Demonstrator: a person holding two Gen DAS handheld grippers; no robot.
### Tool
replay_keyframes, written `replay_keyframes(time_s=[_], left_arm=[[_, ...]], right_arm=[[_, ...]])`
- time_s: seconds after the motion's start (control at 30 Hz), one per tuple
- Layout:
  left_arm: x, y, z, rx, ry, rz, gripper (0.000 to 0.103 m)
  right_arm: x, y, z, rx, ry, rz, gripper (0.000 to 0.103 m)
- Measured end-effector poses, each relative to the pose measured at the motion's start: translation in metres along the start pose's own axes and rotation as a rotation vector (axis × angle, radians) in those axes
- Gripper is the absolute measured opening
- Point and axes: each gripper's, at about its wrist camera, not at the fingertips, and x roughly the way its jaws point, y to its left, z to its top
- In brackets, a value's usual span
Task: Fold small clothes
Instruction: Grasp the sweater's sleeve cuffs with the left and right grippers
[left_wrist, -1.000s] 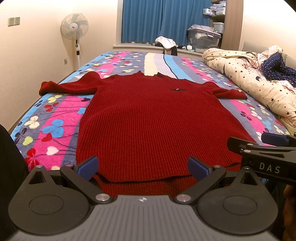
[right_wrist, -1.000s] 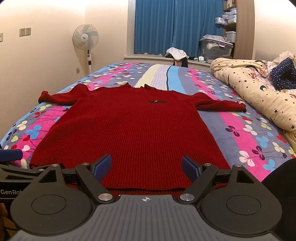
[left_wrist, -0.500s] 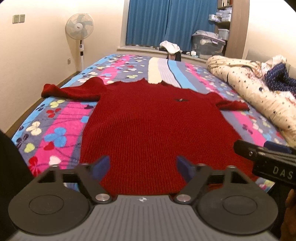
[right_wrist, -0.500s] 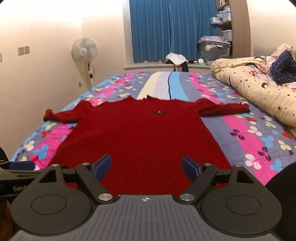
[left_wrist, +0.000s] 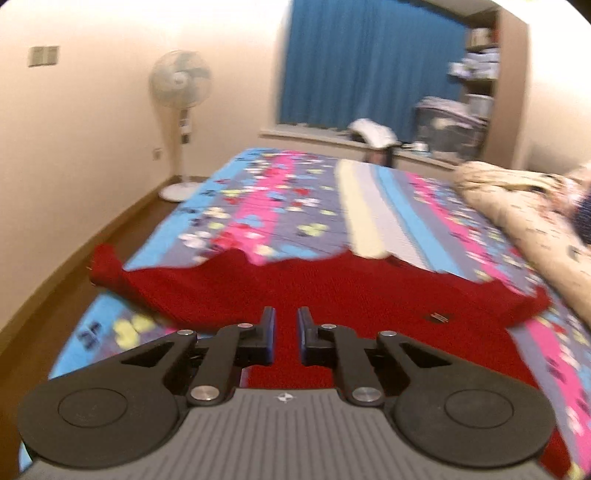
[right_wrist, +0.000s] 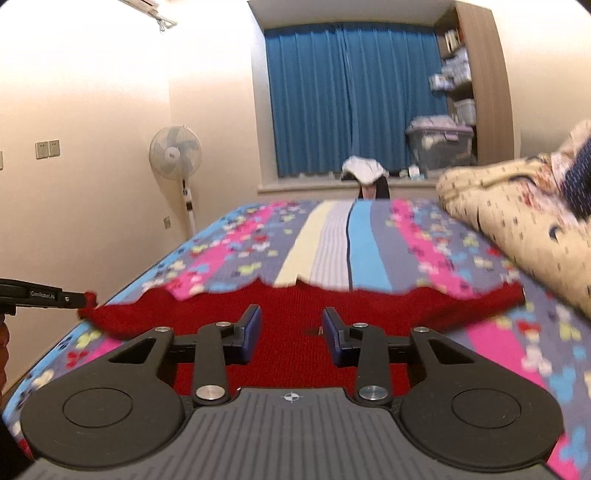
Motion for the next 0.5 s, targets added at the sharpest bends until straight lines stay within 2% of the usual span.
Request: replay_keyframes(time_s=[0.1,0.13,0.17,0.2,0.23,0.33,0.5], left_arm=[[0.051,0.029,0.033,-0.073,0.021,0.093,0.015],[0.069,0.04,0.042,-0.102,0.025,0.133,0.019],[0.085,0.05,0.05,-0.126,0.027,0.169,0.025],[0.096,0.06,0.056,-0.137,0.022,0.198,0.039],[0.11,0.07,0.061,-0.151,0.019,0.243,0.048],[0.138,0.095,0.061,-0.128,0.008,0.396,0.051],[0.18,0.143,0.063,-0.157,0.072,0.5,0.053]], right_arm=[[0.036,-0.005,0.02,-0.009,0.011,0.027,0.04],[0.053,-0.006,0.028,-0.011,0.028,0.041,0.043],[0.067,-0.006,0.032,-0.009,0.044,0.051,0.05],[0.082,-0.006,0.036,-0.006,0.052,0.059,0.053],[0.095,-0.004,0.041,-0.007,0.05,0.06,0.053],[0.137,0.001,0.05,-0.024,0.059,0.069,0.054],[0.207,0.012,0.048,-0.079,0.071,0.104,0.053]])
